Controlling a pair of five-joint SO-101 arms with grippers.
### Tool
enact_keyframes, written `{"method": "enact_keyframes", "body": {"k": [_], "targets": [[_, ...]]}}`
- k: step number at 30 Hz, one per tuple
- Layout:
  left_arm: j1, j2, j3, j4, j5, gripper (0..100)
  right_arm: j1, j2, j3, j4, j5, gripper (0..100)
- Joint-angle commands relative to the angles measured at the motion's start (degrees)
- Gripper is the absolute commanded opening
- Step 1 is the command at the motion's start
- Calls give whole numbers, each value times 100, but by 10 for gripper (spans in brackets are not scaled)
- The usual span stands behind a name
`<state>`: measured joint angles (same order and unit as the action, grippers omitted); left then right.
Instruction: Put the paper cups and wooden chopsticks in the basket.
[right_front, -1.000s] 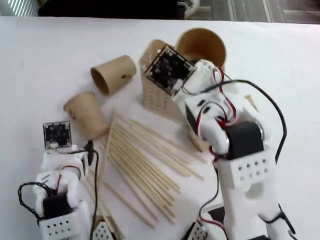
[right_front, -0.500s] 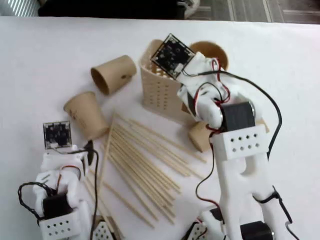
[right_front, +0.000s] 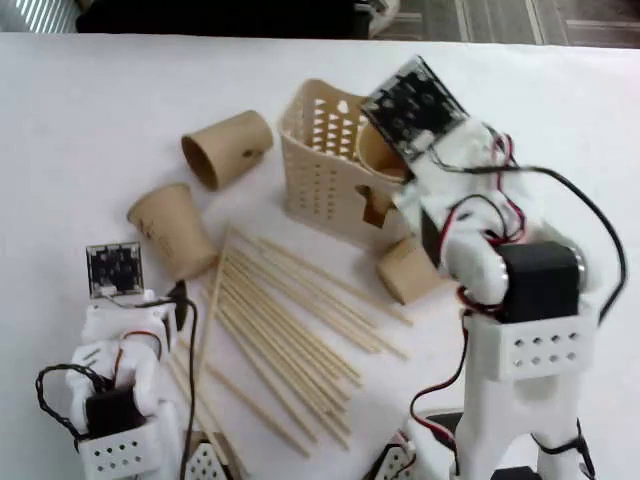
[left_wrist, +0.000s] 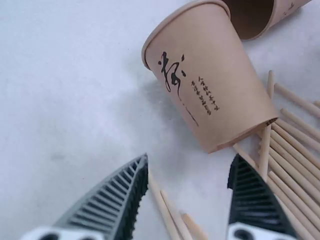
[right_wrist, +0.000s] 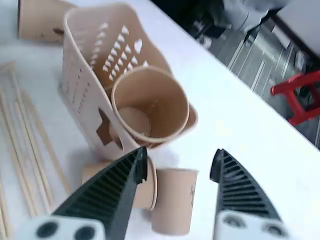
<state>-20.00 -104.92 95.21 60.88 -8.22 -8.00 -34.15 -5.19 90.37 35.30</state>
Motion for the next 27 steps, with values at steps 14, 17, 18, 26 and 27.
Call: {"method": "enact_keyframes", "body": {"k": [14, 17, 18, 26, 27], "targets": [[-57, 48, -35, -114, -53, 267, 1481, 1112, 2075, -602, -53, 212], [-57, 48, -35, -114, -53, 267, 1534, 1684, 2084, -866, -70, 212], [-57, 48, -35, -105, -53, 267, 1560, 1859, 2084, -963, -149, 212], [-57, 48, -35, -105, -53, 267, 2044, 2563, 2084, -1974, -484, 217], [-57, 48, -35, -105, -53, 267, 2070, 2589, 2075, -1965, -475, 231]]}}
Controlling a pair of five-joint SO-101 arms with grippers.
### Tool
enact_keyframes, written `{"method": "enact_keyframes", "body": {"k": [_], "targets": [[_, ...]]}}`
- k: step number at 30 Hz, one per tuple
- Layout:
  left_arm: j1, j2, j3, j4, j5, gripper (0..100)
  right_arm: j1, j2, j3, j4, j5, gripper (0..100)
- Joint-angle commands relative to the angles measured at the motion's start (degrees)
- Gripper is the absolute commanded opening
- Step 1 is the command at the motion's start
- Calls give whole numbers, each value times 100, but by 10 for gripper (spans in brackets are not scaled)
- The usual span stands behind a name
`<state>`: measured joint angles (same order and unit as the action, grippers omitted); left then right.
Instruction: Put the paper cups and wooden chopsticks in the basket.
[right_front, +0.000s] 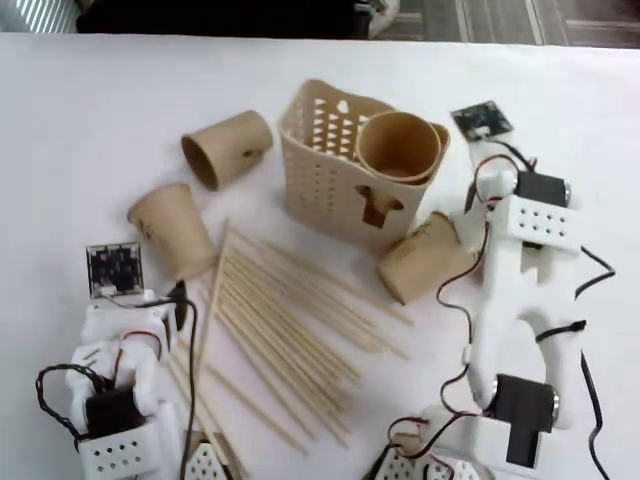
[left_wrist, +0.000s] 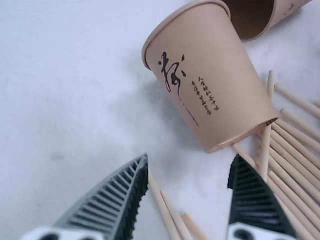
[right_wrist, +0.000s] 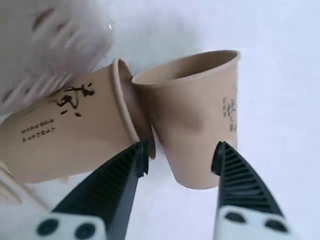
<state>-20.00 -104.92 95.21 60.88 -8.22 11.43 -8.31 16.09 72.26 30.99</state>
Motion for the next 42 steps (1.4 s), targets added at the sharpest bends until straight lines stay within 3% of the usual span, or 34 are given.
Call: {"method": "enact_keyframes", "body": {"k": [1, 5, 13, 18, 25, 31, 34, 38, 42], "targets": [[-57, 48, -35, -105, -53, 267, 154, 13, -53, -136, -18, 255], [-57, 48, -35, -105, -53, 267, 347, 22, -53, -136, 396, 328], [-57, 48, -35, -105, -53, 267, 585, 154, -18, 4, 1169, 340], [-57, 48, -35, -105, -53, 267, 585, 1024, -255, 286, 1626, 351], [-57, 48, -35, -97, -53, 267, 787, 2580, -1477, 760, 1670, 351], [-57, 48, -35, -97, -53, 267, 813, 3626, -2330, 1051, 1679, 321], [-57, 48, -35, -97, -53, 267, 848, 3714, -2734, 1332, 1679, 246], [-57, 48, -35, -97, -53, 267, 1086, 3714, -3411, 1912, 1697, 231], [-57, 48, -35, -105, -53, 267, 1385, 3714, -4097, 2633, 2207, 231]]}}
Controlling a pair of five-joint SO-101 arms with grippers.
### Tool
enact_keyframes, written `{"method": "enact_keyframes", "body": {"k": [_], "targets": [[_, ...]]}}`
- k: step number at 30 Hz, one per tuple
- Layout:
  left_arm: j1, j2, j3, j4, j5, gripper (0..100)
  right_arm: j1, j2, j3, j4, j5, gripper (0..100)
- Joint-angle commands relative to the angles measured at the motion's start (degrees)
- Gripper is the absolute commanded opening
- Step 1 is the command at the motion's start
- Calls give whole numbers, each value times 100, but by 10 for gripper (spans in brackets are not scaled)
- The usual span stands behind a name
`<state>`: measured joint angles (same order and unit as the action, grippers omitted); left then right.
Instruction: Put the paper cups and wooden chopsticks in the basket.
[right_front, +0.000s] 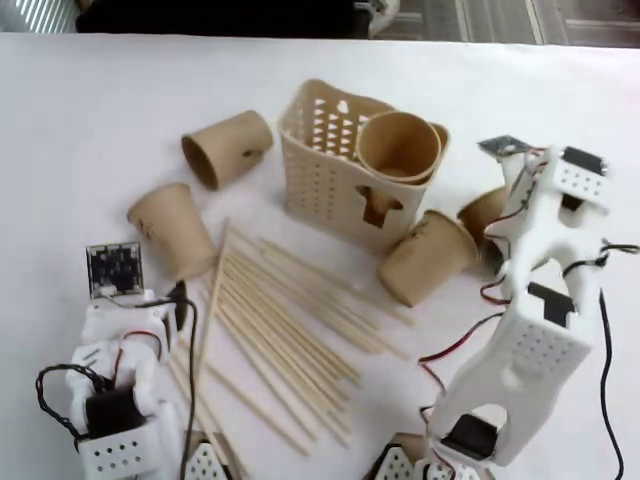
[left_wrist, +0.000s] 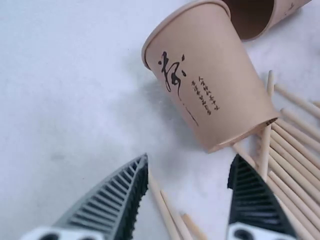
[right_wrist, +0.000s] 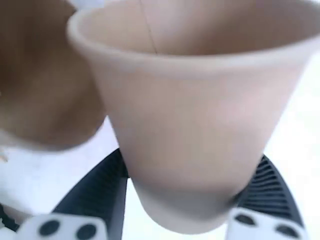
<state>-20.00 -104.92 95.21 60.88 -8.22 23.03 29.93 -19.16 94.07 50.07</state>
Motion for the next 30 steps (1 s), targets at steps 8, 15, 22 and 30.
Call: {"method": "enact_keyframes", "body": {"k": [8, 15, 22, 30], "targets": [[-57, 48, -35, -114, -53, 267, 673, -901, -853, 435, 536, 231], [-57, 48, -35, -114, -53, 267, 752, -2492, -712, 435, 510, 231], [-57, 48, -35, -114, -53, 267, 295, -4400, 281, 400, 431, 233], [-57, 48, -35, -114, -53, 267, -822, -6290, 1468, -673, -1266, 233]]}}
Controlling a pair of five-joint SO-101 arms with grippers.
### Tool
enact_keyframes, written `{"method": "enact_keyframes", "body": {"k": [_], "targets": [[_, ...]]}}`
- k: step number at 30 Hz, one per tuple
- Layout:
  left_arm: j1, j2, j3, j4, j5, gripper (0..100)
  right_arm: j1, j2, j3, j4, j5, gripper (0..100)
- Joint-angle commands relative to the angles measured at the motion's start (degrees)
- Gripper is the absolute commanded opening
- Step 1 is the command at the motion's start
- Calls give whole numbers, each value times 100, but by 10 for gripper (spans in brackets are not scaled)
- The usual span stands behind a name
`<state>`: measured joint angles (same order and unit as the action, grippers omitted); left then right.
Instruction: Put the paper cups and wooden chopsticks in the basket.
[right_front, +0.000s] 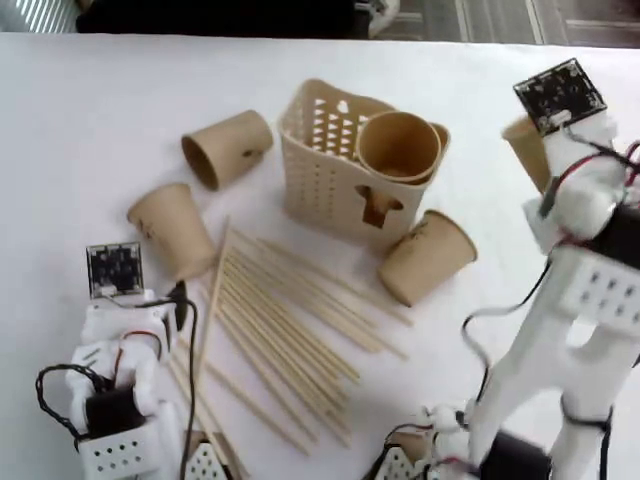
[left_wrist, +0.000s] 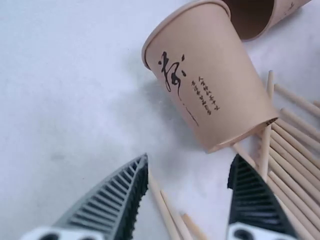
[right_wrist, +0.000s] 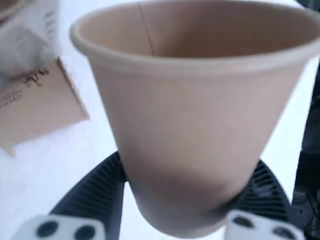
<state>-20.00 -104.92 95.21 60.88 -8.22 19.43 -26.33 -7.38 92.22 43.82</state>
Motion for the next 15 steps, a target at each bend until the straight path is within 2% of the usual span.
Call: {"method": "enact_keyframes", "body": {"k": [1, 8, 15], "targets": [[-57, 48, -35, -114, -53, 267, -681, -840, 475, -673, -879, 233], [-57, 48, -35, -114, -53, 267, -2255, -1429, 1969, -2255, -2514, 232], [-57, 48, -35, -114, -53, 267, -2976, -1420, 3684, -4593, -3657, 233]]}}
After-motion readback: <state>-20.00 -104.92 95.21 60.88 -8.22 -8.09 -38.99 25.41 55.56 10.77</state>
